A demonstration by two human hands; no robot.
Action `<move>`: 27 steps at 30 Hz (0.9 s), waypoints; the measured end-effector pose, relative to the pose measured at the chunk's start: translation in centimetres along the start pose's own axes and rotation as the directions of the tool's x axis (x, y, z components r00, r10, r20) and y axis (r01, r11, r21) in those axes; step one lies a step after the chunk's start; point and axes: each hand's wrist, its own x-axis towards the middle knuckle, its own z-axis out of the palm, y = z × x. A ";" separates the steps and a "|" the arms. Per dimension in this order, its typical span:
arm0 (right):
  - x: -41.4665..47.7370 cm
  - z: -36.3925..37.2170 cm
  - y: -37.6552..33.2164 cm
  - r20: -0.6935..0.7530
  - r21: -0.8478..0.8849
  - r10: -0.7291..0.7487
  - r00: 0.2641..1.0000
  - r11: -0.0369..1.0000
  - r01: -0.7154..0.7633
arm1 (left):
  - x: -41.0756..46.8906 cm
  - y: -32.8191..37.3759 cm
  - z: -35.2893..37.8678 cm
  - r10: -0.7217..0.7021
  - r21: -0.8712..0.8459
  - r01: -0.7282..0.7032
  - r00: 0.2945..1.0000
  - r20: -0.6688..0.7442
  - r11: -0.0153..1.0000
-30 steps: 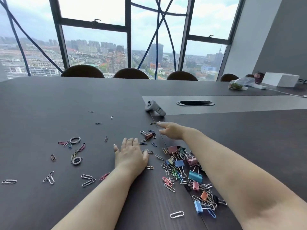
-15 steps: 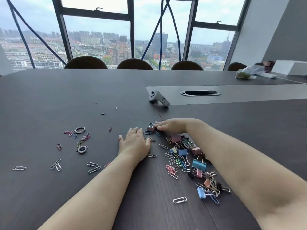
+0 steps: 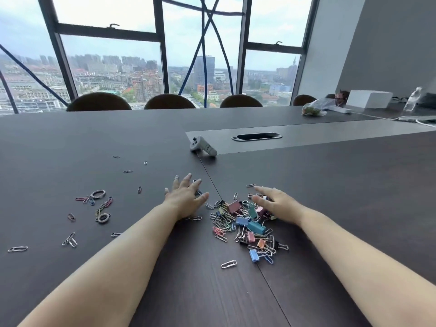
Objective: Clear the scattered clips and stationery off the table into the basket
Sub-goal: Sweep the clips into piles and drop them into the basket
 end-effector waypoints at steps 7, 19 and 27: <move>-1.4 2.2 -2.8 0.109 0.006 -0.177 0.978 0.984 0.178 | -1.2 1.6 0.9 0.270 -0.065 -0.264 0.955 0.123 0.962; -7.7 2.6 -2.9 0.172 -0.121 -0.185 0.968 0.971 0.207 | -10.3 1.8 0.7 0.397 0.152 -0.442 0.881 0.257 0.884; -6.1 4.4 -3.4 -0.074 -0.214 -0.084 0.994 0.975 0.066 | -7.8 2.1 1.9 0.387 0.097 -0.377 0.913 -0.130 0.921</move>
